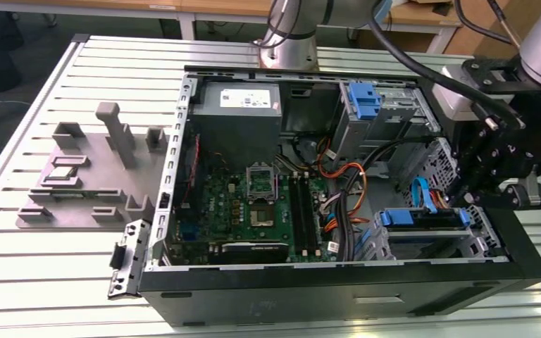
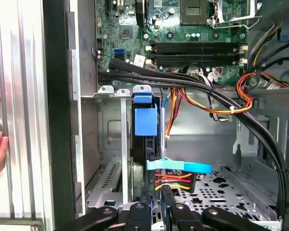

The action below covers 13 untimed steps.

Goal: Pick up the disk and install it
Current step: 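Insert the second disk wire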

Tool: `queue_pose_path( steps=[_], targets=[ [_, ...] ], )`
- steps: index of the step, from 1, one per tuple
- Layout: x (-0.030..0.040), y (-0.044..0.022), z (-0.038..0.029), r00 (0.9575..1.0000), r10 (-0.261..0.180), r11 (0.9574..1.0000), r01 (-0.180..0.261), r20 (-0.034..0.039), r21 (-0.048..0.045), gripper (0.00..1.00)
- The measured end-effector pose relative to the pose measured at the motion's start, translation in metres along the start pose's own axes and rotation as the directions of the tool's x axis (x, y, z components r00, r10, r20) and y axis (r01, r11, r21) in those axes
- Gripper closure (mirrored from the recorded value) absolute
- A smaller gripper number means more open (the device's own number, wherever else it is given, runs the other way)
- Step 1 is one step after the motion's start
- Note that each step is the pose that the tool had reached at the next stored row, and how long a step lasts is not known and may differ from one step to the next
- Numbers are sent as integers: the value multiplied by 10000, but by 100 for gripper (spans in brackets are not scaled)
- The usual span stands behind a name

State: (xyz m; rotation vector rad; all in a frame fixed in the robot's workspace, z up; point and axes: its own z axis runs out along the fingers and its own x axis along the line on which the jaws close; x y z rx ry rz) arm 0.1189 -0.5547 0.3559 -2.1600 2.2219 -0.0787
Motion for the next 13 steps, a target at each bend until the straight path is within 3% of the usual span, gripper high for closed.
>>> queue_pose_path(
  steps=[3, 4, 5, 13],
  targets=[
    [-1, -10, 8, 10000, -3, 9986, 2, -13, -525, 76],
    [-1, -13, 10, 10000, -4, 9978, 3, -16, -662, 76],
    [-1, -14, 10, 10000, -5, 9974, 4, -17, -725, 76],
    [0, -16, -17, 10000, -4, 9973, 3, -14, -732, 76]
  ],
)
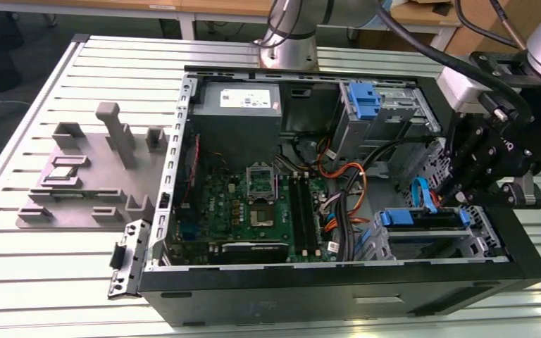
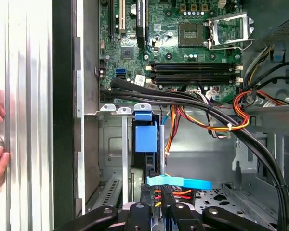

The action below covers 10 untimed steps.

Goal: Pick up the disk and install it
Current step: 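Insert the second disk wire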

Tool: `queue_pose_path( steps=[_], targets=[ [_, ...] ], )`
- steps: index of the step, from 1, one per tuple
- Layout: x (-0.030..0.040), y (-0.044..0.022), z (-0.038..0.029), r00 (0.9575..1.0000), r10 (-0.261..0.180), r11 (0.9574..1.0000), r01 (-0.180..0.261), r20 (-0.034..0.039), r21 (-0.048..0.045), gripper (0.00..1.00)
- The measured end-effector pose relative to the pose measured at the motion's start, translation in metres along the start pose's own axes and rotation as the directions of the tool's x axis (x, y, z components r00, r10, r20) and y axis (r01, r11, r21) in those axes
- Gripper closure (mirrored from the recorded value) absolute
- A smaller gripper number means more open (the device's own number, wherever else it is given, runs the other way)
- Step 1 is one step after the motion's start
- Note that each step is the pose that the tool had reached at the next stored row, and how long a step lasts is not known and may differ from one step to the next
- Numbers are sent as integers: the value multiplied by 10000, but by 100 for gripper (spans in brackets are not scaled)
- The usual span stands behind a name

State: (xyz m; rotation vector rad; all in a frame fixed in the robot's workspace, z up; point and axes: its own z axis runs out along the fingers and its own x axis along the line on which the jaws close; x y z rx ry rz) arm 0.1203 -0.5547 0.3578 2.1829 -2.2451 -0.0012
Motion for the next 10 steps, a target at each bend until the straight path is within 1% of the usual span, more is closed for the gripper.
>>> queue_pose_path(
  steps=[10],
  targets=[
    [0, 0, -1, 10000, 0, 10000, 0, 4, 0, 76]
  ],
)
